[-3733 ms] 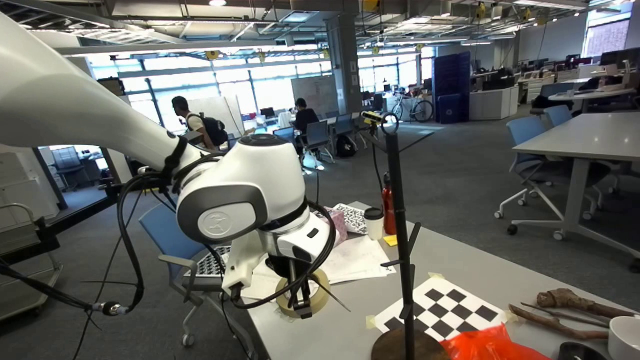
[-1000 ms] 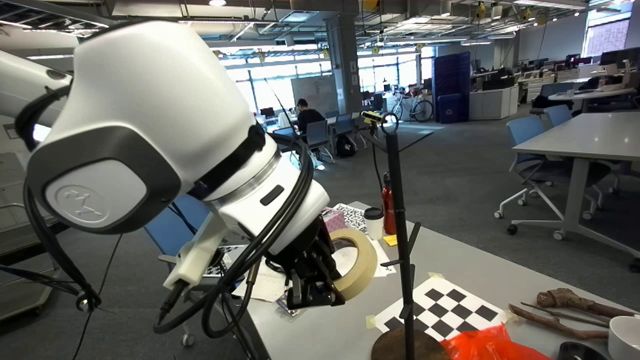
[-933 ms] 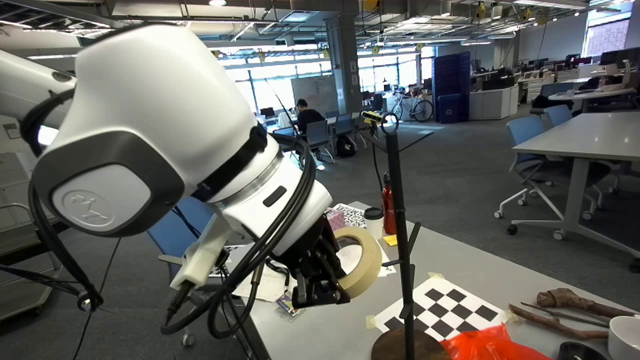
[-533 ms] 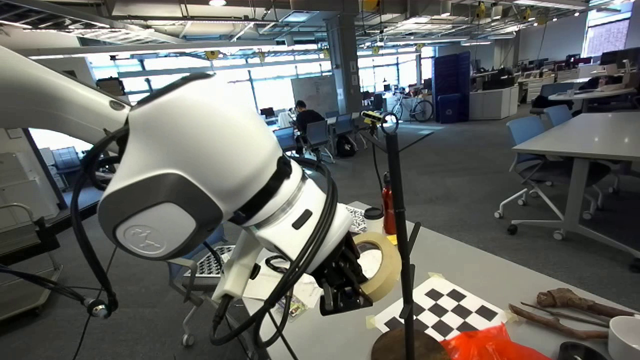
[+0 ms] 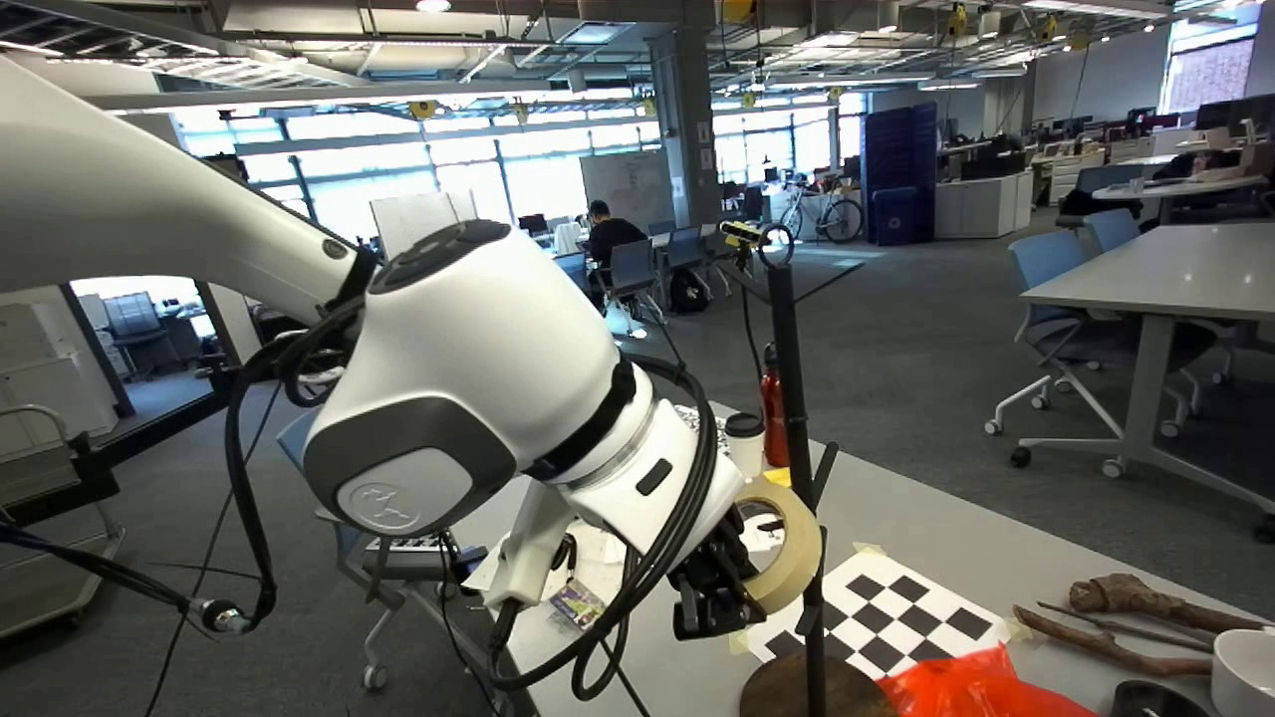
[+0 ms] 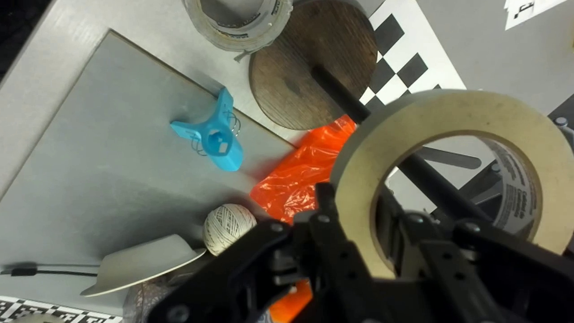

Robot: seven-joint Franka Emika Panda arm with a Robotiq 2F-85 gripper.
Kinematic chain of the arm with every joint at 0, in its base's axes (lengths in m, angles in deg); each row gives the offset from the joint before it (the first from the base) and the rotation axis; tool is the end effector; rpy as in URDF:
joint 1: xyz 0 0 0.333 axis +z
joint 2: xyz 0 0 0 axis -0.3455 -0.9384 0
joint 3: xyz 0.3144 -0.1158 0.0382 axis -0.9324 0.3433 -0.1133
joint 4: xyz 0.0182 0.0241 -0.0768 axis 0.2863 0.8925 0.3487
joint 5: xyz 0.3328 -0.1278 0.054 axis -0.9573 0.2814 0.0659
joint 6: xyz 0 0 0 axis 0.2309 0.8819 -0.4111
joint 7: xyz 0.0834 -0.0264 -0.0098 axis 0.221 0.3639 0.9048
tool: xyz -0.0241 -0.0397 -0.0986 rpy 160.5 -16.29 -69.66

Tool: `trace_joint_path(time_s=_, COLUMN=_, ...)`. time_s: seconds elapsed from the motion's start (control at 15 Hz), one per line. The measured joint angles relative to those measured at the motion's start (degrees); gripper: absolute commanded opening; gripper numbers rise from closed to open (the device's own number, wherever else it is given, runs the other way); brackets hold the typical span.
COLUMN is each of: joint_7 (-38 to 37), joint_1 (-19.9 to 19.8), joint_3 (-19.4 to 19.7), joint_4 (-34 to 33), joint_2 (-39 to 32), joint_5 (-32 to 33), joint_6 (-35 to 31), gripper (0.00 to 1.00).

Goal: Remove the masking tape from the object, put it on the table and replace it with the different masking tape from the table

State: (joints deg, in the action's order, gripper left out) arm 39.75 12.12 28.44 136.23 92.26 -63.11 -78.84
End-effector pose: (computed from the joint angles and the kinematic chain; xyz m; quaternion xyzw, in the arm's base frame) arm 0.4283 -0.1431 0.4120 -0.8799 0.4054 -0.2325 0.0855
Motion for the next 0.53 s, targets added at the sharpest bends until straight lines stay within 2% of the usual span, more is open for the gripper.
trace_joint_path(time_s=0.33, joint_7=0.01, joint_1=0.06, joint_3=0.18, joint_4=-1.31, joint_2=-2.57, joint_5=-1.15, joint_6=-0.02, gripper=0.95)
trace_joint_path(time_s=0.4, joint_7=0.02, joint_1=0.06, joint_3=0.29, joint_4=-1.45, joint_2=-2.92, joint_5=-1.21, joint_6=-0.02, gripper=0.99)
trace_joint_path(time_s=0.53, joint_7=0.03, joint_1=0.05, joint_3=0.5, joint_4=-1.48, joint_2=-3.33, joint_5=-1.21, joint_6=0.0, gripper=1.0)
